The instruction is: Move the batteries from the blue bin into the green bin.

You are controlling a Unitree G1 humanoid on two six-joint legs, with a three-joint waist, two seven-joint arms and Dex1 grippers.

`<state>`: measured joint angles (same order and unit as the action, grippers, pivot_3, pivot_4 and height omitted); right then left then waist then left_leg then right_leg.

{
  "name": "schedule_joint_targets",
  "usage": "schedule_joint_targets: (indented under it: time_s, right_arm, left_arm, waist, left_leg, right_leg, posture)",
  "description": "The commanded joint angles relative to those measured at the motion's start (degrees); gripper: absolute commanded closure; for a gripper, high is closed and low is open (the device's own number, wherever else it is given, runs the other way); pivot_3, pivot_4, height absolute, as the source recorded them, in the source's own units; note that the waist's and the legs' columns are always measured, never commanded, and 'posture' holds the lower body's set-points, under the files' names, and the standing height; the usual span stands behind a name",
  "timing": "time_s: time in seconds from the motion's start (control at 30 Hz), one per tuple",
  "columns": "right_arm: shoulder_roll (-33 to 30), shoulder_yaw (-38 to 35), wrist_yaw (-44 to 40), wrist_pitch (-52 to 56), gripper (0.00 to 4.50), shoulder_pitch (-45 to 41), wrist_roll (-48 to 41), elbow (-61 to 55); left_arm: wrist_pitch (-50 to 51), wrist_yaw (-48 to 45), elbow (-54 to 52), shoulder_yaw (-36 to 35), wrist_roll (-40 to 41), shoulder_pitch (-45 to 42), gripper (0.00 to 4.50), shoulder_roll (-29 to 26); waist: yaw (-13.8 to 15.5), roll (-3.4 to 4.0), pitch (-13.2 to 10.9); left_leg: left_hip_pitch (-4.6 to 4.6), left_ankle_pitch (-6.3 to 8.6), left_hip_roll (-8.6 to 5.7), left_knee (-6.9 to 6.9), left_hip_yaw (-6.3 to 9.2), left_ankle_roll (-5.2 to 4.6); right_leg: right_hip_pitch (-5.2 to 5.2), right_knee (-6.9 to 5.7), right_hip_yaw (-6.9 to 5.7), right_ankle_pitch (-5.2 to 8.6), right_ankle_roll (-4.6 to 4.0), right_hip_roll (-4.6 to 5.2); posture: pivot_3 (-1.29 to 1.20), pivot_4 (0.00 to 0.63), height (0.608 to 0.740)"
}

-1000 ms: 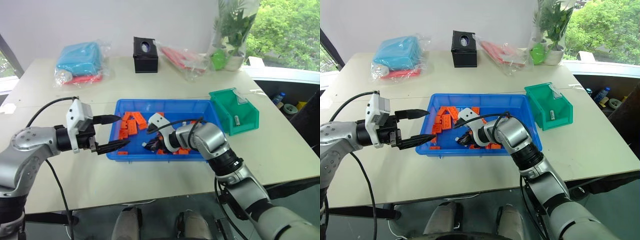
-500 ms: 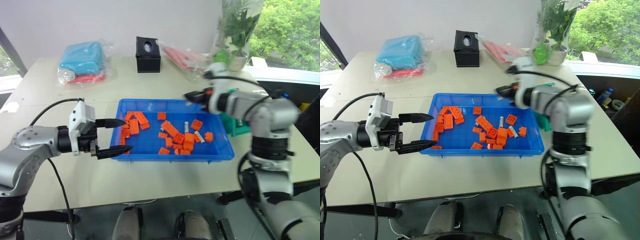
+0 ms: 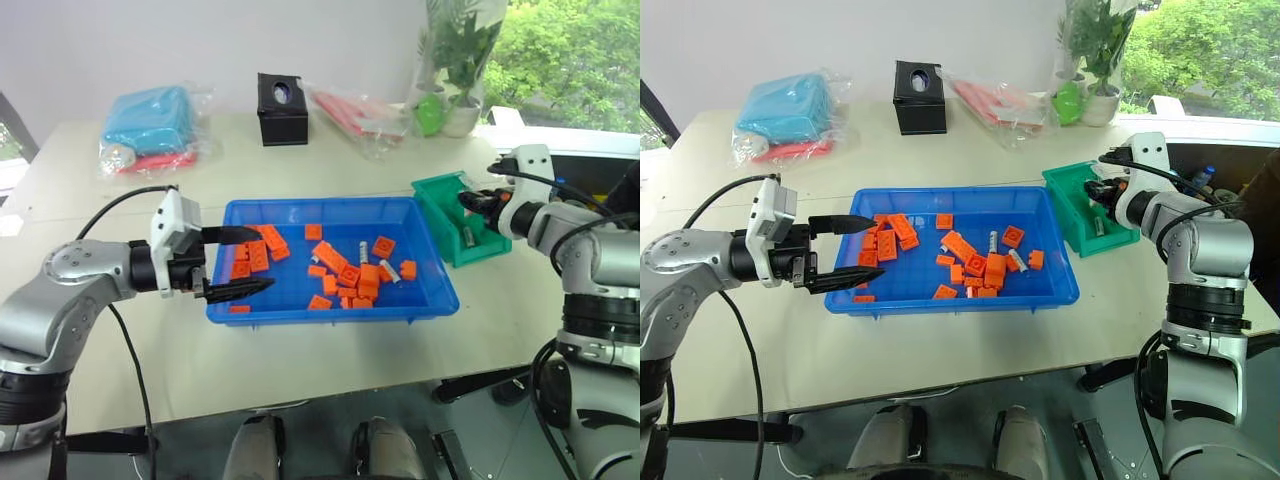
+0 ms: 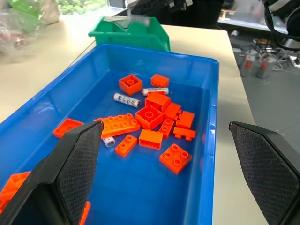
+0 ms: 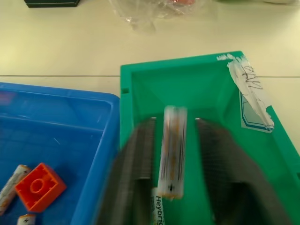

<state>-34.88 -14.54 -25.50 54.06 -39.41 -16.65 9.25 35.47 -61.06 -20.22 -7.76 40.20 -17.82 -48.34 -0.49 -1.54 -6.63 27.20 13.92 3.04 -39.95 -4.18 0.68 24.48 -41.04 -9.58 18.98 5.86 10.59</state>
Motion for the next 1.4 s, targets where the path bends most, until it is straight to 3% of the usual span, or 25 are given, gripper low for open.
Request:
schedule_joint_targets:
  time_s: [0.03,0.2,0.37,0.47,0.53,0.57,1.37,1.4]
  right_arm:
    - [-2.38,1.82,-3.86,-6.05,2.01,-0.79,0.42,-1.22]
    - [0.69,5.45,-9.22,-2.66,2.01,-1.24,-5.46,-10.98]
    - [8.56,11.77,-5.59,5.35,2.01,0.34,-8.09,-18.72]
    - [12.12,16.17,-3.33,5.18,1.11,1.50,-6.06,-18.98]
    - [13.36,19.17,-2.19,4.47,0.23,2.02,-4.43,-18.31]
    - [13.88,20.20,-1.80,4.49,0.05,2.04,-4.00,-17.92]
    - [16.82,27.68,-7.28,-7.35,0.05,-1.48,3.76,2.01]
    - [17.05,27.69,-7.17,-8.00,0.27,-1.70,4.23,3.02]
  left_arm:
    - [-0.07,0.33,-2.08,-1.82,0.92,0.11,0.00,-0.59]
    - [1.59,0.51,-3.20,-3.45,2.12,1.25,0.00,-2.25]
    - [3.15,1.13,-4.45,-4.49,3.20,2.37,0.00,-2.83]
    - [3.24,1.77,-4.41,-3.66,3.21,1.75,0.00,-2.28]
    - [3.00,2.43,-4.23,-2.54,3.02,0.77,0.00,-1.39]
    - [2.92,2.47,-4.18,-2.02,3.06,0.12,0.00,-1.02]
    - [0.66,3.34,-2.94,-1.31,1.52,-1.40,0.00,0.66]
    - [0.66,3.41,-3.03,-1.39,1.57,-1.32,0.00,0.63]
  waist:
    - [0.02,0.01,-0.01]
    - [-0.17,0.01,0.00]
    - [-0.20,-0.04,0.04]
    - [0.28,-0.04,0.04]
    - [0.97,-0.03,0.04]
    - [1.26,-0.03,0.03]
    - [1.03,-0.09,0.08]
    - [1.02,-0.10,0.09]
  left_leg:
    - [0.03,0.00,0.00,-0.03,0.00,0.00]
    - [0.05,0.02,0.01,-0.01,0.02,-0.02]
    - [0.02,0.03,0.32,0.01,0.02,-0.04]
    - [0.05,0.03,0.33,-0.04,0.01,-0.04]
    - [0.08,0.04,0.31,-0.08,-0.02,-0.04]
    - [0.09,0.04,0.31,-0.09,-0.06,-0.03]
    - [0.08,0.03,0.19,-0.10,-0.07,-0.04]
    - [0.07,0.03,0.19,-0.10,-0.07,-0.04]
  right_leg:
    - [0.01,0.00,0.01,0.00,0.00,0.01]
    - [0.04,0.00,0.01,0.00,0.00,0.02]
    - [0.05,-0.04,0.00,0.00,0.00,-0.08]
    - [0.07,-0.03,-0.01,0.00,-0.01,-0.09]
    - [0.08,-0.01,-0.01,0.01,-0.03,-0.06]
    - [0.09,0.01,-0.01,0.01,-0.04,-0.04]
    - [0.11,-0.09,-0.01,-0.01,-0.03,-0.11]
    - [0.11,-0.09,-0.01,-0.01,-0.03,-0.11]
  posture:
    - [0.00,0.150,0.630]
    - [0.00,0.150,0.630]
    - [0.00,0.150,0.630]
    - [0.00,0.150,0.630]
    - [0.00,0.150,0.630]
    - [0.00,0.150,0.630]
    - [0.00,0.150,0.630]
    - [0.00,0.150,0.630]
